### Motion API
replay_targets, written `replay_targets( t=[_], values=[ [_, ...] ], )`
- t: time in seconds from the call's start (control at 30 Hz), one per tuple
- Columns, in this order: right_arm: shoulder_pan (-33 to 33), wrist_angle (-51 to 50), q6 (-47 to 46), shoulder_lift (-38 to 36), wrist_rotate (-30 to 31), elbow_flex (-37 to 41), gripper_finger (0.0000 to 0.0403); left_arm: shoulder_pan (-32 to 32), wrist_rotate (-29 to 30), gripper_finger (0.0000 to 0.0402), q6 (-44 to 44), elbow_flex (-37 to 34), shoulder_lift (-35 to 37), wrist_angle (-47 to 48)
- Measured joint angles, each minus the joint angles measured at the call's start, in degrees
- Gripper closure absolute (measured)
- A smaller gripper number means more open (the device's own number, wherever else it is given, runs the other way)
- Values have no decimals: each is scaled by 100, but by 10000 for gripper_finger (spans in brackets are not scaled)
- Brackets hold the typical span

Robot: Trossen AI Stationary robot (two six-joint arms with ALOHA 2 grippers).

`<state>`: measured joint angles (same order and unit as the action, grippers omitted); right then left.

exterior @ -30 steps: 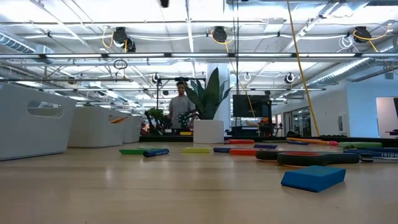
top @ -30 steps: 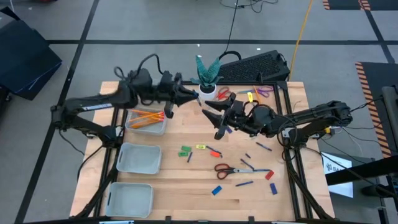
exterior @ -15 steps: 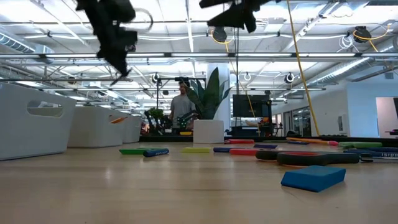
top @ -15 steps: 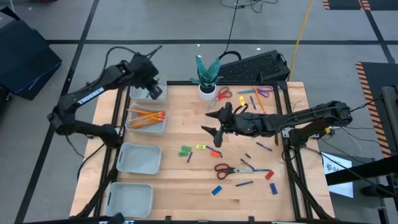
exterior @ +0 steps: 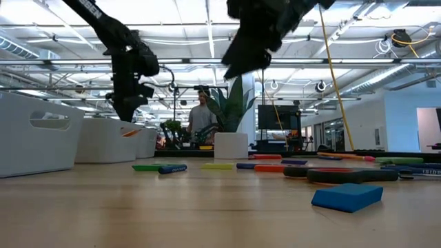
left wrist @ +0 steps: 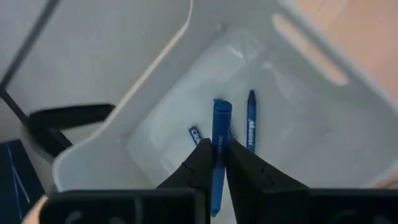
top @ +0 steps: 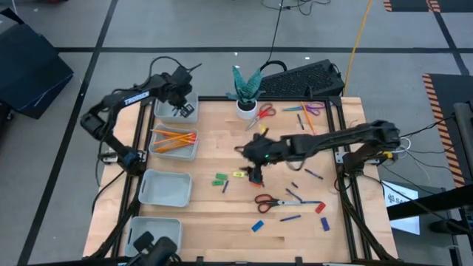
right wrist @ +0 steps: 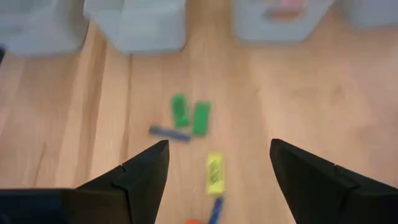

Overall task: Sort crayons/erasers/pens/pencils in bins
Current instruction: Put the blue crayon into the top gray bin

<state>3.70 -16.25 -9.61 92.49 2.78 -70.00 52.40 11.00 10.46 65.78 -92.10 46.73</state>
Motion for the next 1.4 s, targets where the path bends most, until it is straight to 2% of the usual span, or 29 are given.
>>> replay_targets(
  t=[0.07,0.27,0.37,0.53,0.7,0.87,1.1,1.27,1.4],
  values=[
    [-10,-44,-23,150,-146,-2,133,31,-20,363,-68,0,-134,35],
    [-7,-594,-130,680,13,-2,133,42,-67,337,-312,0,-300,9],
    [63,-649,-419,976,39,-2,133,42,-116,301,-352,0,-296,104],
    [160,-693,-894,1475,197,0,133,42,-165,217,-356,0,-157,582],
    [248,-587,-946,1738,424,-2,153,-37,-704,168,-671,0,486,1061],
    [359,-478,-539,1921,729,-7,212,-406,-1395,168,-1095,0,1527,964],
    [398,-396,-470,2041,774,83,315,-1369,-1571,196,-1517,0,2762,565],
    [370,-432,-400,2050,791,239,379,-2118,-1572,209,-1624,0,3219,-56],
    [344,-405,-194,1979,853,251,390,-2674,-1569,210,-1628,0,3298,-523]
  ],
)
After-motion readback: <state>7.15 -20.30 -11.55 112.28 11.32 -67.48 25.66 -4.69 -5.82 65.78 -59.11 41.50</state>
